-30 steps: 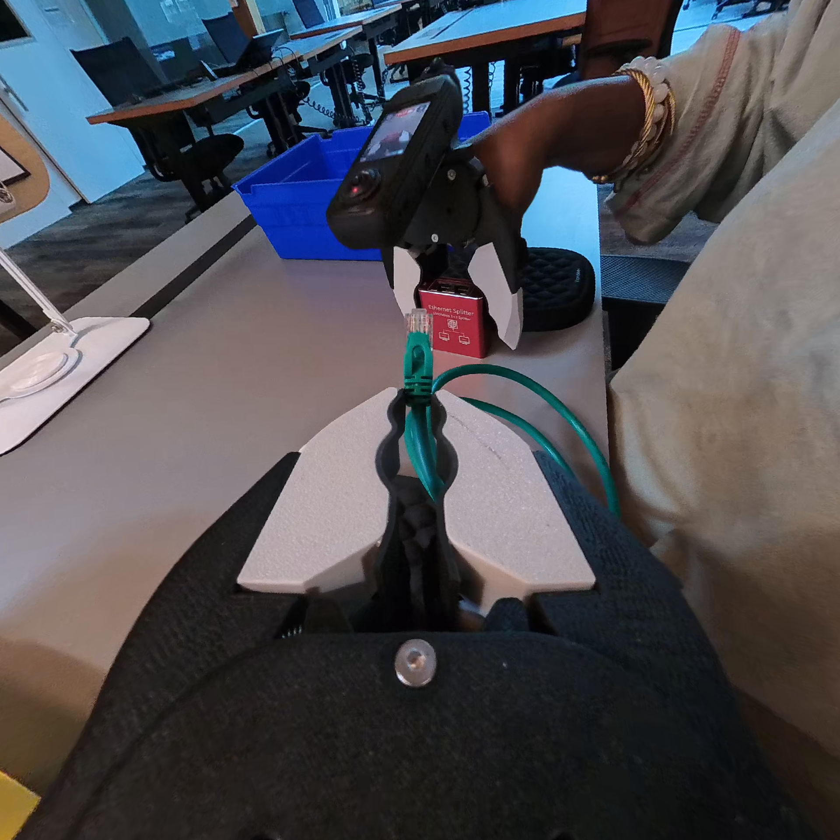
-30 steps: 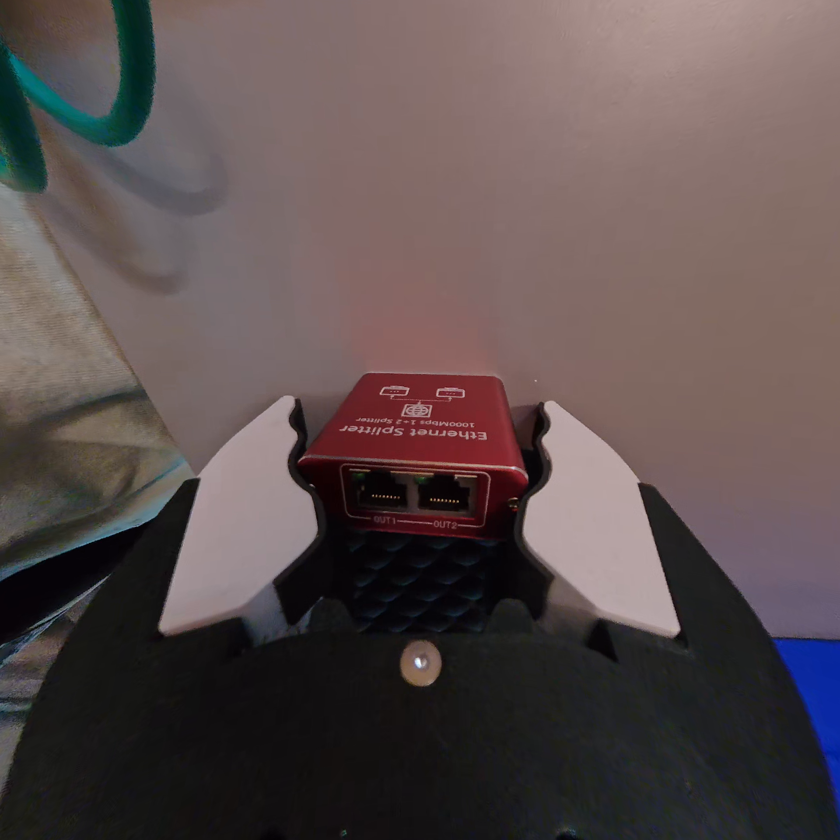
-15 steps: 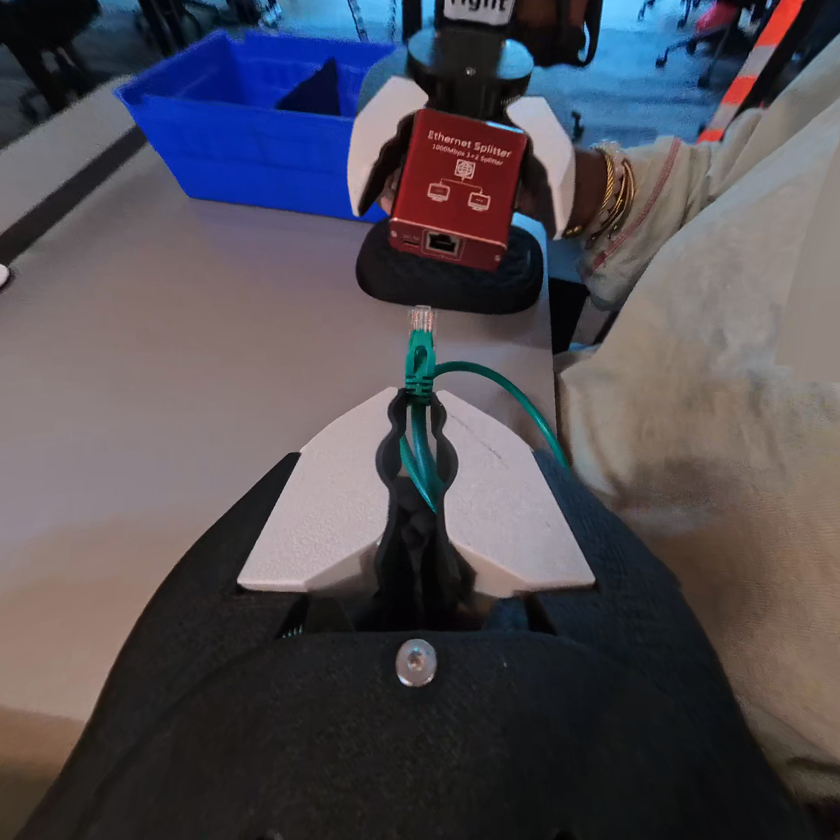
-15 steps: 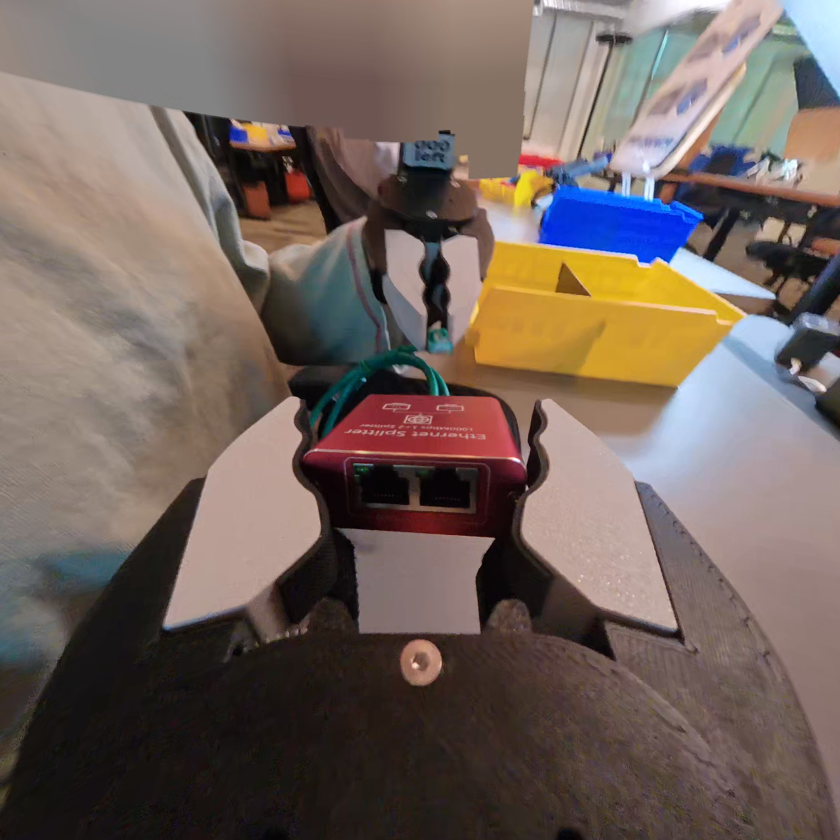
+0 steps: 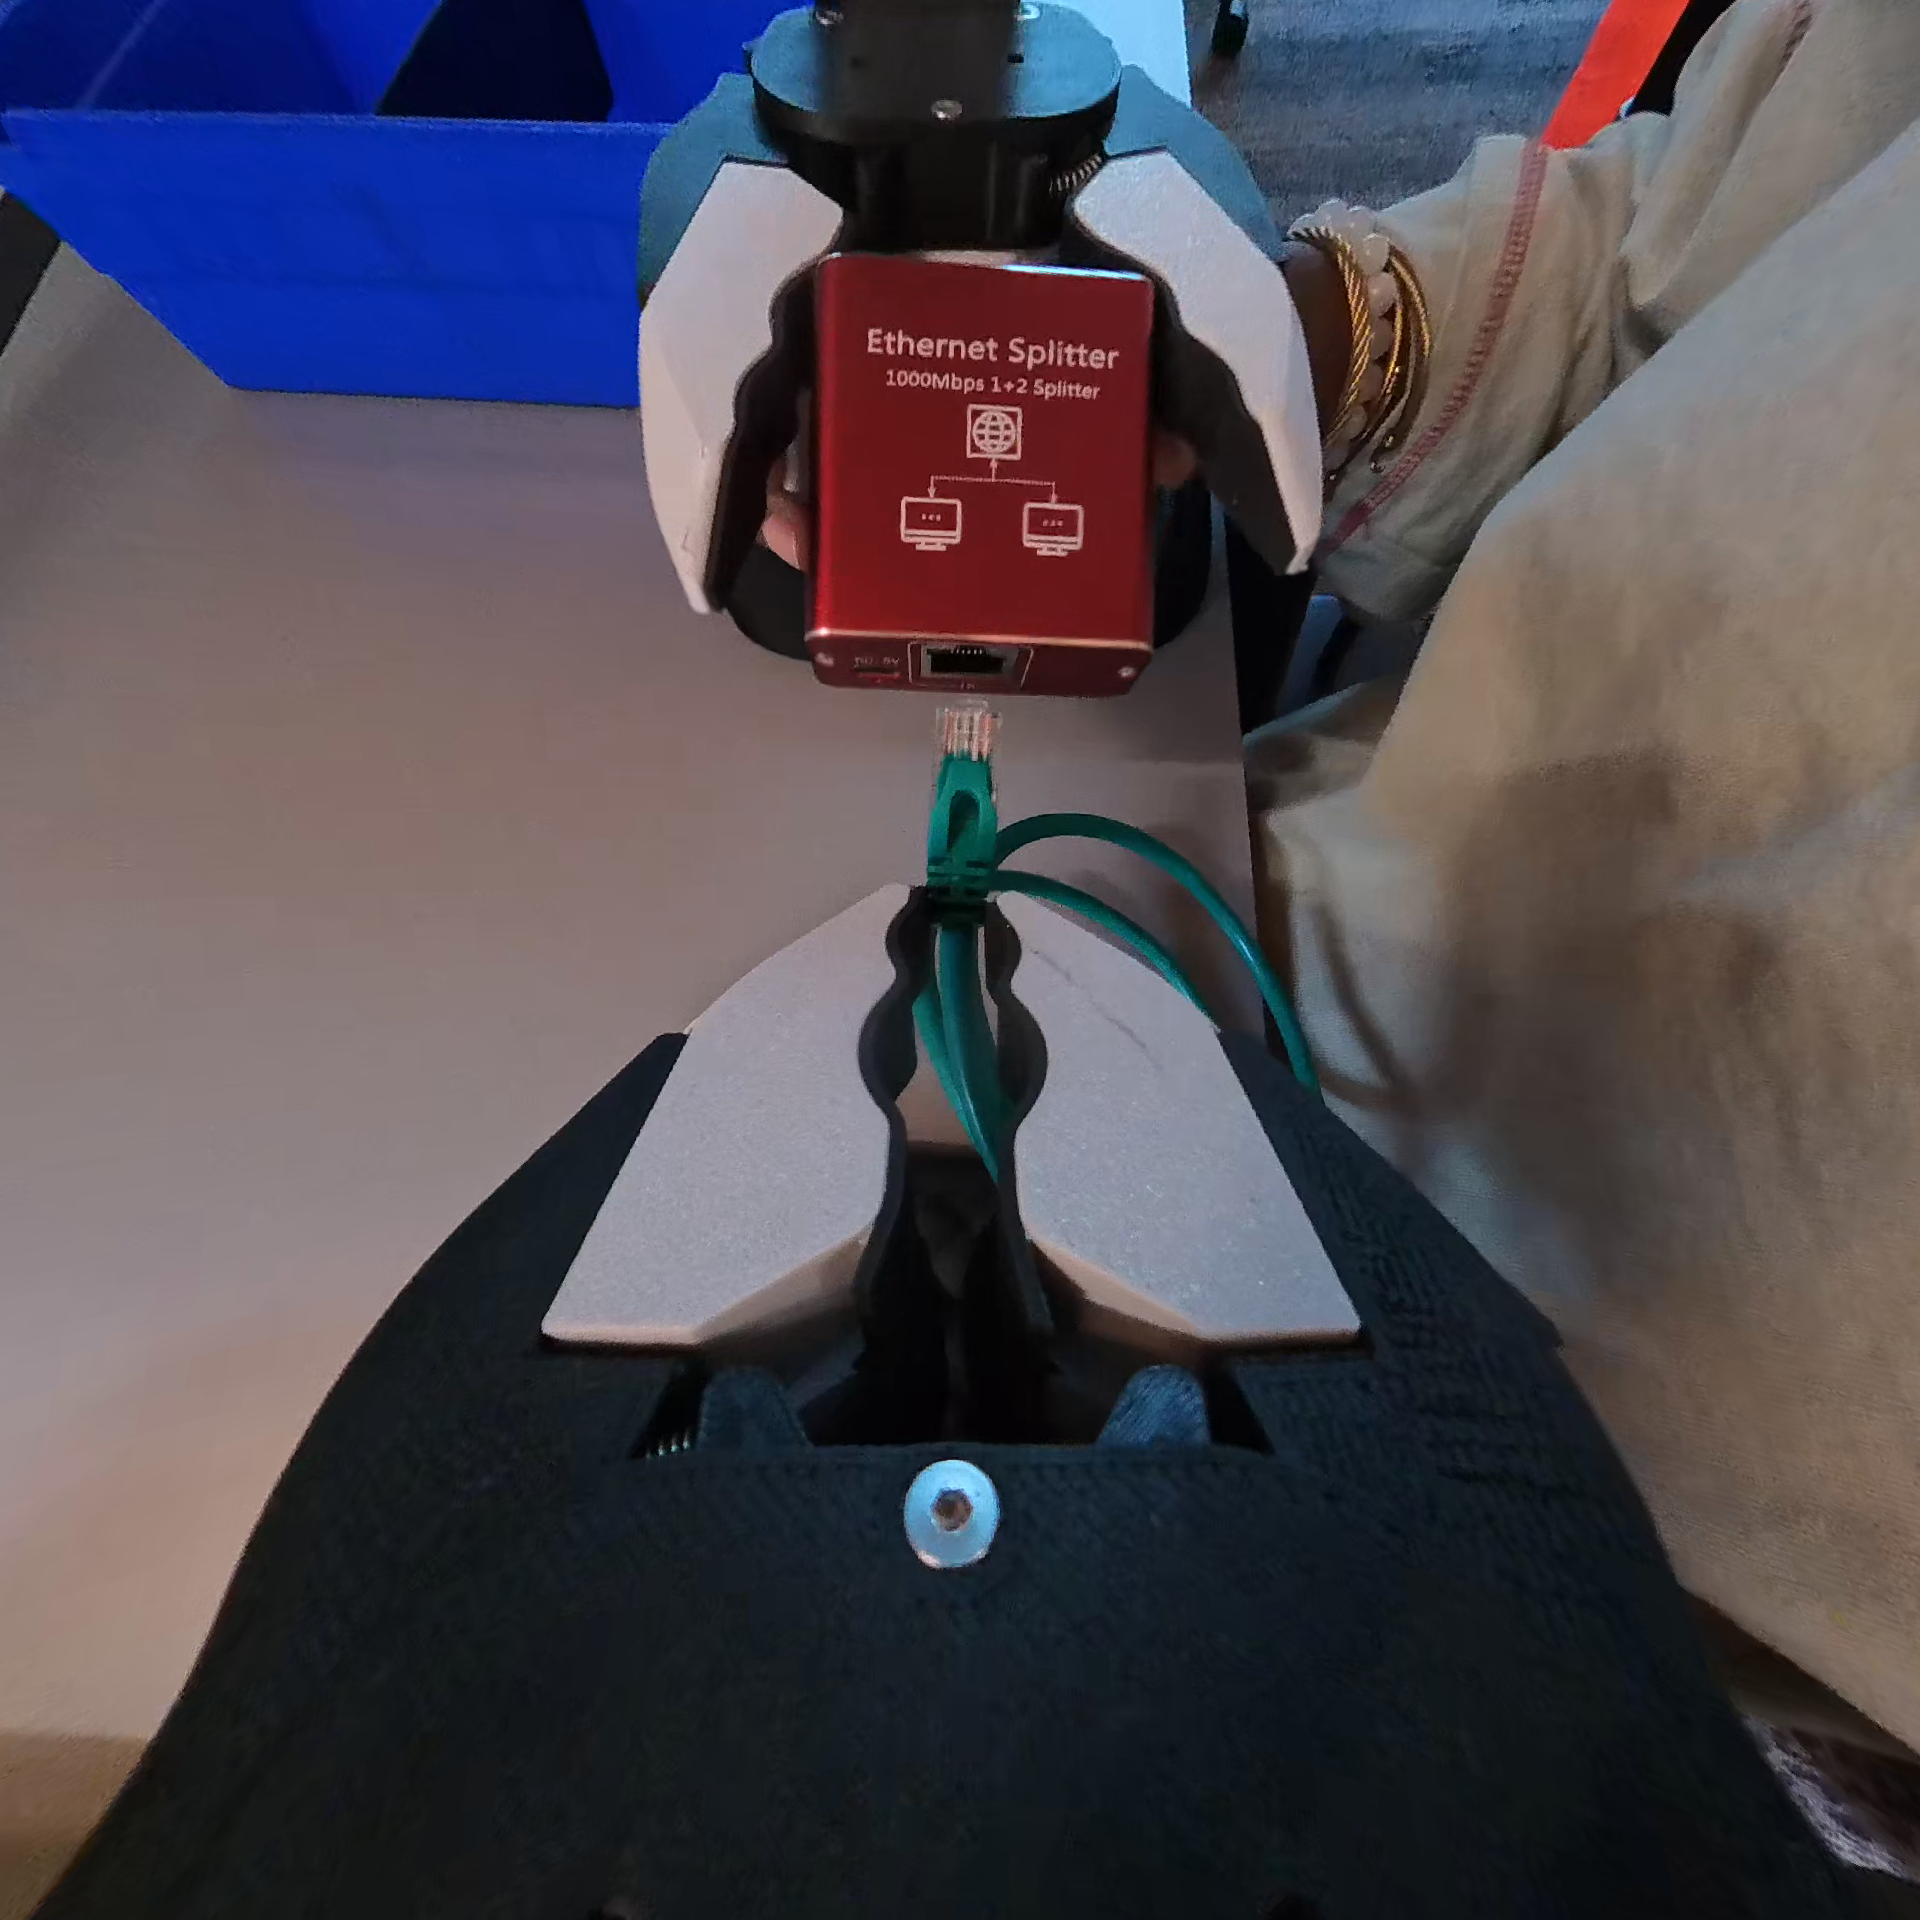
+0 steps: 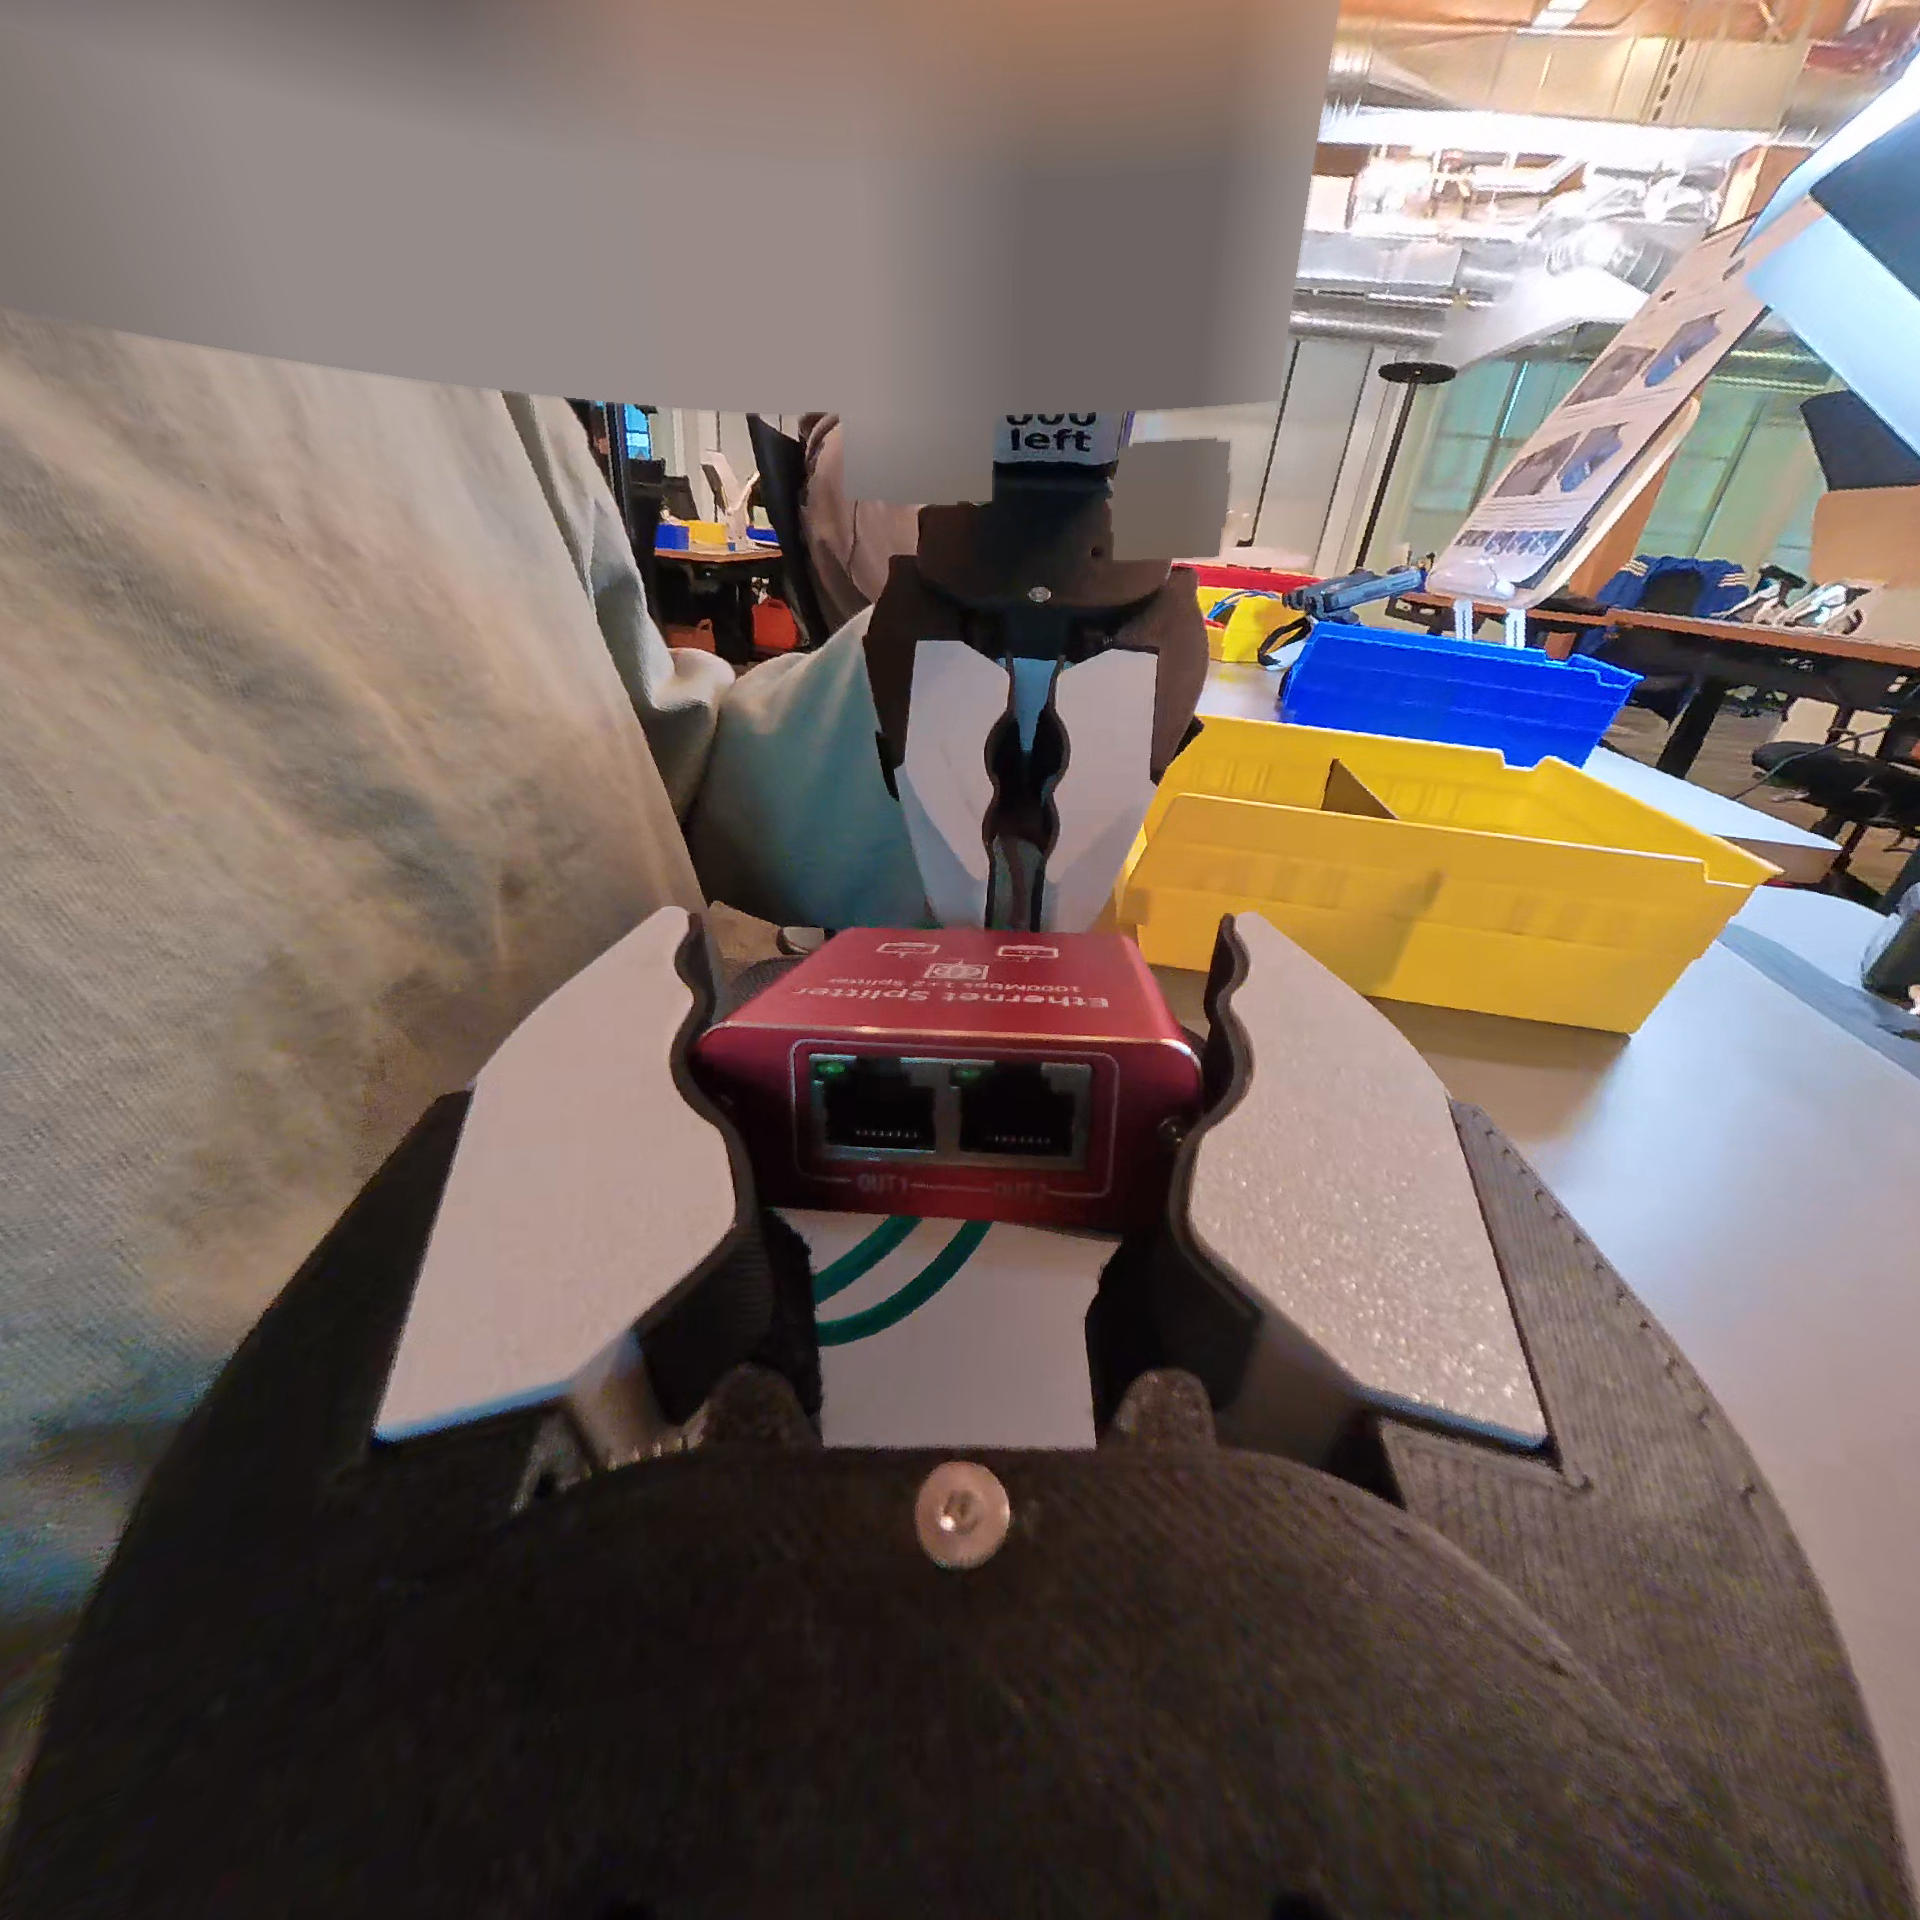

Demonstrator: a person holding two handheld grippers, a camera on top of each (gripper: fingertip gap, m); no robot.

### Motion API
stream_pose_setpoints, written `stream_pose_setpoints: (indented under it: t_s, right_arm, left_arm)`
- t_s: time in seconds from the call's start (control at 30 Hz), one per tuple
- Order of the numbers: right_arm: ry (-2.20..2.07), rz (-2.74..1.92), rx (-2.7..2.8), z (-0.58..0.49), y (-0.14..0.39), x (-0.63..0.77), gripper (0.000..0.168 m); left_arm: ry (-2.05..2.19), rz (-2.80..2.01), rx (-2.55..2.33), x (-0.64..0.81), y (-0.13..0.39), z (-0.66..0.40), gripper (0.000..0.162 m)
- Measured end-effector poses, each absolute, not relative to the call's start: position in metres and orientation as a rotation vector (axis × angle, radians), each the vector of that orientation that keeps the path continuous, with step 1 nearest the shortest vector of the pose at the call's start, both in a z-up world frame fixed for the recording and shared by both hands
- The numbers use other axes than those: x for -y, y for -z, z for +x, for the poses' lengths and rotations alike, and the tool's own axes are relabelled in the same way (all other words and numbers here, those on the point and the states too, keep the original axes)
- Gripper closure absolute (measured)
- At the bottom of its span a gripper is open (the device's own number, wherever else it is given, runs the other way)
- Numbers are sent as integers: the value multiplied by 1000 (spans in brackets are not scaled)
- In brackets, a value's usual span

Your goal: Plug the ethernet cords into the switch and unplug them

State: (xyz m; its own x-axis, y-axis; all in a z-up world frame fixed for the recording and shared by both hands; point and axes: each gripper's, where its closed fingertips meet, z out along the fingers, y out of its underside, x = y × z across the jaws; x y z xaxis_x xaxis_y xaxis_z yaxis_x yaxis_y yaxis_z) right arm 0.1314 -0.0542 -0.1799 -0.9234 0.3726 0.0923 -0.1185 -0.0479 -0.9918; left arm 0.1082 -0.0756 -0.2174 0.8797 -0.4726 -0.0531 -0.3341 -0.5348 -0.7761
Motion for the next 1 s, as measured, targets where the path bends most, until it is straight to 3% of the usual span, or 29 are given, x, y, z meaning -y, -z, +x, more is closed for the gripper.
stream_pose_setpoints:
  t_s: [0.73,1.0]
  right_arm:
    - [-1954,-364,1936,124,198,53,77]
    - [-1861,-370,2083,124,214,58,76]
  left_arm:
    - [144,-2147,-528,62,219,109,153]
    - [110,-2238,-621,62,243,111,154]
